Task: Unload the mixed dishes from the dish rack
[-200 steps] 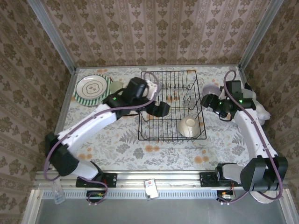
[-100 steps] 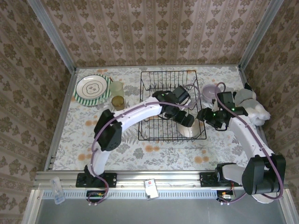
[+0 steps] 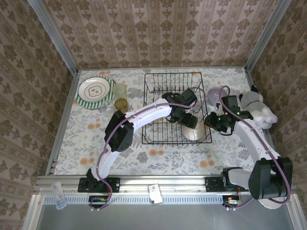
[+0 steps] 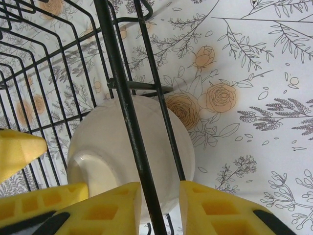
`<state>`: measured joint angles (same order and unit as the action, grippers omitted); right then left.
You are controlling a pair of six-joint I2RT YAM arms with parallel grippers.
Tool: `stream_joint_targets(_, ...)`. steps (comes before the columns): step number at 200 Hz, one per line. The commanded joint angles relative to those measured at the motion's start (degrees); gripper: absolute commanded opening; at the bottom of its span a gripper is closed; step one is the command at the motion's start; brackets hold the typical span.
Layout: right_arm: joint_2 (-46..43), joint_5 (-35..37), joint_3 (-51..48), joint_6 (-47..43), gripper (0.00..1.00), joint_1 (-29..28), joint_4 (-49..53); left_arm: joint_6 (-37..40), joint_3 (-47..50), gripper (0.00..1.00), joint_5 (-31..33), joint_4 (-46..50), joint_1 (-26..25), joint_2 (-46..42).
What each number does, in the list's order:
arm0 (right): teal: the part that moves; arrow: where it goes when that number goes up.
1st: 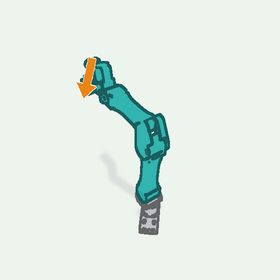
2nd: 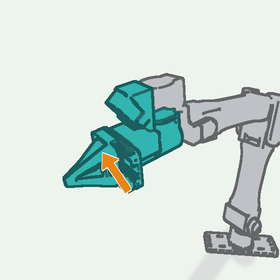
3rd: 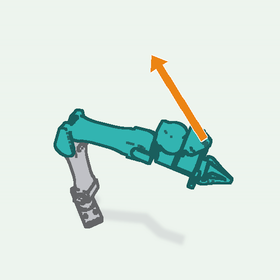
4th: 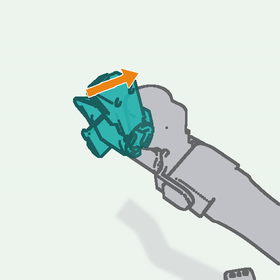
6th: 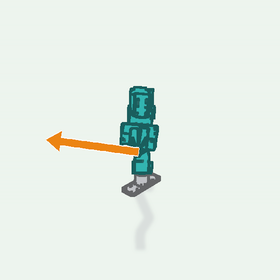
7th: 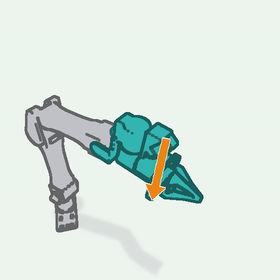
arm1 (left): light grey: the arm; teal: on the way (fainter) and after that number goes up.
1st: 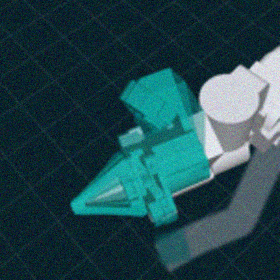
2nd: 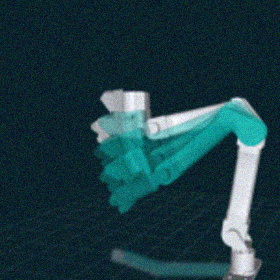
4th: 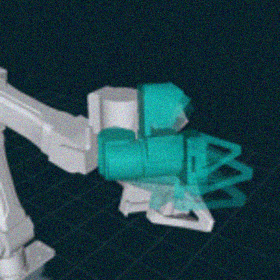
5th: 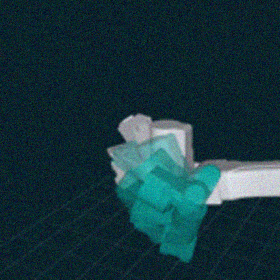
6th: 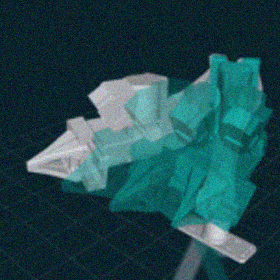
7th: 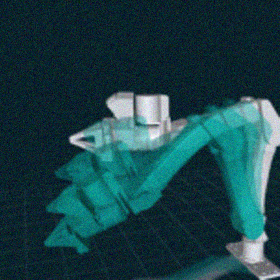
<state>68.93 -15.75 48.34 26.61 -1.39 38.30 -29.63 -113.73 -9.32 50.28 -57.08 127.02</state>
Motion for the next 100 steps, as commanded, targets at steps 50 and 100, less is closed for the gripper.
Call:
stream_joint_targets(50,2.26,-0.69,0.53,-1.20,0.15,-0.37,-0.60,-3.66,12.34,0.78,2.37,-1.77,5.16,-7.25)
stream_joint_targets(100,2.13,-0.69,0.79,-0.92,0.12,-0.37,-0.77,-4.03,21.41,0.78,3.08,-3.80,8.88,-13.09)
